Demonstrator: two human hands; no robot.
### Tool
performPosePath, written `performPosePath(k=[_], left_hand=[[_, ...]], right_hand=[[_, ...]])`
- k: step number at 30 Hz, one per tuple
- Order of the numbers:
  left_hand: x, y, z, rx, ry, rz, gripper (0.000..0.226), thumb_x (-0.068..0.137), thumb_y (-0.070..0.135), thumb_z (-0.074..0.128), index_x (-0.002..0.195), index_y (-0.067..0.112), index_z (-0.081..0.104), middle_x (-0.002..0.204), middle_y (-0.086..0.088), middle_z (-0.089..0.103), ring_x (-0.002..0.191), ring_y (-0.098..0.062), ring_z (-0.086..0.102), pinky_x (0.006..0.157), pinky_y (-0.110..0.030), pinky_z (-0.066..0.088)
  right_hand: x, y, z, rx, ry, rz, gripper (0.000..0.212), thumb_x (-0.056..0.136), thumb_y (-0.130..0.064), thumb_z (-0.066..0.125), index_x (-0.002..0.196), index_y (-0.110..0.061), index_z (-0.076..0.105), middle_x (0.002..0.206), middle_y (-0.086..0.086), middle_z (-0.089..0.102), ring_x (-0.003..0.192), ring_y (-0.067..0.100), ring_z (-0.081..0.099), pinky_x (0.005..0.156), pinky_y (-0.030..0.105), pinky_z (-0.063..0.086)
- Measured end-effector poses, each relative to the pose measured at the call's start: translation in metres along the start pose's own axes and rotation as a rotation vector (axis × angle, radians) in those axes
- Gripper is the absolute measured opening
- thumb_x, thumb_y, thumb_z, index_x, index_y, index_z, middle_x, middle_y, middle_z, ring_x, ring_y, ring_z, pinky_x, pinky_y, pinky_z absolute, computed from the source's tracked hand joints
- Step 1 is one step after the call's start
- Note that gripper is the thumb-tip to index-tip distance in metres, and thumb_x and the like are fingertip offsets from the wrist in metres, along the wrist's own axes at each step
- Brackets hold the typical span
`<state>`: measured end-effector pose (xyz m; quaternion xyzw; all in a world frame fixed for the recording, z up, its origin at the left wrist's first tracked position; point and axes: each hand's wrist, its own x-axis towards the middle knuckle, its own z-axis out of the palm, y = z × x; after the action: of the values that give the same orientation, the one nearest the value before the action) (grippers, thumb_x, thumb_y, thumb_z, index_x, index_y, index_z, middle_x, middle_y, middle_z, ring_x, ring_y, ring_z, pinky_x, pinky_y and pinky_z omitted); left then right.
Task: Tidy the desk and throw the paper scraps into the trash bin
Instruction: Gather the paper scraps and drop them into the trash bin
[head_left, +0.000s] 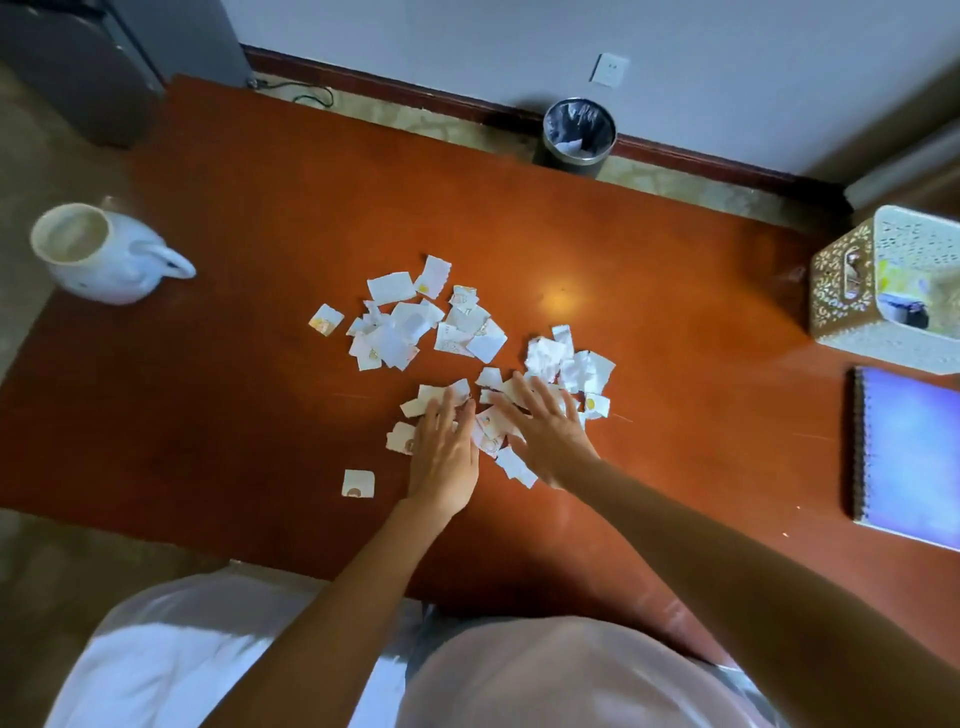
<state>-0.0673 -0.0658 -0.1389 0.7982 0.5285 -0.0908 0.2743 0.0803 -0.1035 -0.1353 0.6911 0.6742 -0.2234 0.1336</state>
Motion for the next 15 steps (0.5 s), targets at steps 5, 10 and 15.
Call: performPosePath(k=[5, 10, 15], left_hand=[[-0.007, 0.045, 0.016, -0.094, -0.073, 0.14, 0.055, 0.101, 0.017, 0.033, 0.151, 0.023, 0.011, 0.16, -0.002, 0.003, 0.148, -0.019, 0.006, 0.119, -0.031, 0.014], [0.007, 0.046, -0.007, -0.195, 0.121, 0.025, 0.052, 0.098, 0.01, 0.042, 0.147, 0.017, 0.026, 0.157, -0.006, 0.019, 0.146, -0.022, 0.019, 0.115, -0.031, 0.026], [0.047, 0.001, -0.056, -0.251, 0.274, -0.214, 0.051, 0.098, 0.013, 0.04, 0.146, 0.013, 0.027, 0.158, -0.011, 0.015, 0.146, -0.028, 0.014, 0.116, -0.038, 0.023]], right_hand=[[-0.033, 0.025, 0.007, 0.119, 0.153, 0.11, 0.05, 0.089, -0.015, 0.058, 0.138, -0.017, 0.045, 0.148, 0.019, 0.037, 0.134, 0.038, 0.04, 0.108, 0.057, 0.029], [-0.019, 0.021, -0.014, 0.211, 0.263, 0.144, 0.043, 0.076, -0.006, 0.053, 0.118, -0.006, 0.062, 0.127, 0.022, 0.058, 0.105, 0.041, 0.063, 0.09, 0.048, 0.05], [0.037, -0.014, -0.054, 0.179, 0.067, 0.051, 0.055, 0.099, -0.028, 0.038, 0.149, -0.026, 0.014, 0.16, 0.005, -0.005, 0.147, 0.031, 0.003, 0.119, 0.047, 0.011]])
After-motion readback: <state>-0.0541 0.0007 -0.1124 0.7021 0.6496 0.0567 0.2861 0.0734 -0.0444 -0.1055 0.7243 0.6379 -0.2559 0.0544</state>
